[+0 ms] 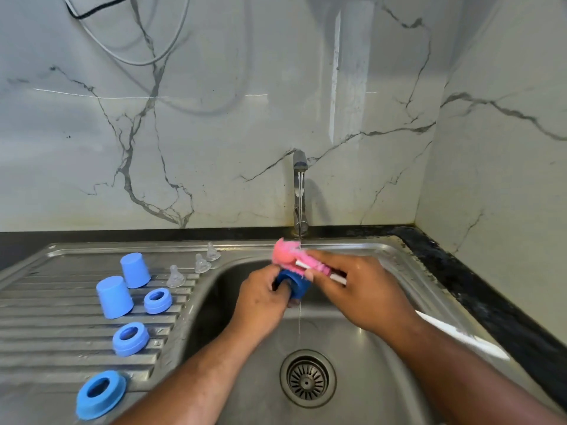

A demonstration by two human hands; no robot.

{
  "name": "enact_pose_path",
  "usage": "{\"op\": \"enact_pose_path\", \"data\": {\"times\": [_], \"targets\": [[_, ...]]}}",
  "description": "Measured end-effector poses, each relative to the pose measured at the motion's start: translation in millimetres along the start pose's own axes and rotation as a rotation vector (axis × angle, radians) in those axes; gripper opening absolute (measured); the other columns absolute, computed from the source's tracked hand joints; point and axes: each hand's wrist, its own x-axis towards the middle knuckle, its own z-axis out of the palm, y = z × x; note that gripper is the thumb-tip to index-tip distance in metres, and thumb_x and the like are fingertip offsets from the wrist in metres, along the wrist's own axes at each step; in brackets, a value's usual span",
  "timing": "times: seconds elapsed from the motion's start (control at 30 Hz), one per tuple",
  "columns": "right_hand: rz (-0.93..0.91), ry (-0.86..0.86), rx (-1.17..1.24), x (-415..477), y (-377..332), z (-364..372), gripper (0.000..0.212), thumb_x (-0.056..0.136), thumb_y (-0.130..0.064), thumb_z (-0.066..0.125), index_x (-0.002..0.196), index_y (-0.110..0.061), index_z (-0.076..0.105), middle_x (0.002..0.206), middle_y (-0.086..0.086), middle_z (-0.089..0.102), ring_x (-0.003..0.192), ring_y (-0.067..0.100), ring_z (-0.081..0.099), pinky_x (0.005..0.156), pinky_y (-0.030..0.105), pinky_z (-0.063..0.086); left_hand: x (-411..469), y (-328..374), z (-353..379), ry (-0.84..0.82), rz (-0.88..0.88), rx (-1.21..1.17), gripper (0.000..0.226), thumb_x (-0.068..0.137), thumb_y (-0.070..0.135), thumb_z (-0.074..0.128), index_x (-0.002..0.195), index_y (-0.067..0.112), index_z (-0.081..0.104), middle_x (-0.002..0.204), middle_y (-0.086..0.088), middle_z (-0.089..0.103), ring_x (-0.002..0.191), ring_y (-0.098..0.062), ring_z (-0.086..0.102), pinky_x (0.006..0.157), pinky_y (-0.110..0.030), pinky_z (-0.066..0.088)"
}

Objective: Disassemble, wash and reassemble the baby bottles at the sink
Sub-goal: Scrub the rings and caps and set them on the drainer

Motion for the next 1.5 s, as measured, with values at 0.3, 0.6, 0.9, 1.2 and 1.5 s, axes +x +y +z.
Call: {"op": "enact_pose_path", "data": {"times": [0.3, 0.6, 0.9, 1.2, 1.5], "targets": [[0.033, -0.010, 0.028, -1.8, -0.6, 0.8, 0.044, 0.093, -0.063, 0.057, 0.137, -0.057, 0.053, 0.113, -0.027, 0.071, 0.094, -0.002, 0.066, 0.080, 0.029, 0.058, 2.1, -1.5, -1.2, 0.171, -0.217, -0.255, 0.014, 0.081, -0.004, 0.067, 0.089, 0.009, 0.069, 0.074, -0.009, 0.065, 0.068, -0.019, 0.055, 0.064, -0.031, 0.045], [0.079, -0.035, 0.000, -1.8, -1.4, 1.8, 0.043, 0.095, -0.060, 0.057, 0.137, -0.055, 0.053, 0.112, -0.022, 0.072, 0.081, -0.002, 0.063, 0.069, 0.022, 0.052, 0.5, -6.2, -5.7, 0.052, -0.151, -0.129, 0.030, 0.094, -0.002, 0.058, 0.112, 0.021, 0.066, 0.092, -0.013, 0.070, 0.058, -0.016, 0.064, 0.054, -0.032, 0.055], [0.092, -0.039, 0.016, -2.6, -3.3, 2.8, 0.042, 0.095, -0.058, 0.059, 0.136, -0.054, 0.054, 0.114, -0.023, 0.072, 0.091, -0.001, 0.065, 0.080, 0.030, 0.058, 2.0, -3.6, -6.5, 0.090, -0.242, -0.197, 0.017, 0.099, 0.003, 0.055, 0.111, 0.015, 0.058, 0.087, -0.014, 0.075, 0.055, -0.017, 0.063, 0.049, -0.031, 0.051], [0.105, -0.019, 0.026, -1.9, -0.3, 2.6, 0.041, 0.094, -0.058, 0.060, 0.135, -0.054, 0.056, 0.112, -0.021, 0.073, 0.089, -0.001, 0.064, 0.075, 0.025, 0.054, 4.0, -6.7, -5.4, 0.076, -0.223, -0.197, 0.028, 0.092, -0.005, 0.062, 0.115, 0.009, 0.064, 0.087, -0.013, 0.071, 0.060, -0.013, 0.064, 0.052, -0.028, 0.051], [0.103, -0.021, 0.050, -0.5, 1.2, 5.1, 0.043, 0.093, -0.060, 0.059, 0.136, -0.053, 0.056, 0.113, -0.021, 0.073, 0.091, 0.000, 0.066, 0.079, 0.029, 0.057, 1.1, -4.4, -5.4, -0.016, -0.201, -0.130, 0.029, 0.095, -0.002, 0.055, 0.112, 0.021, 0.063, 0.085, -0.012, 0.075, 0.056, -0.014, 0.057, 0.054, -0.032, 0.050]]}}
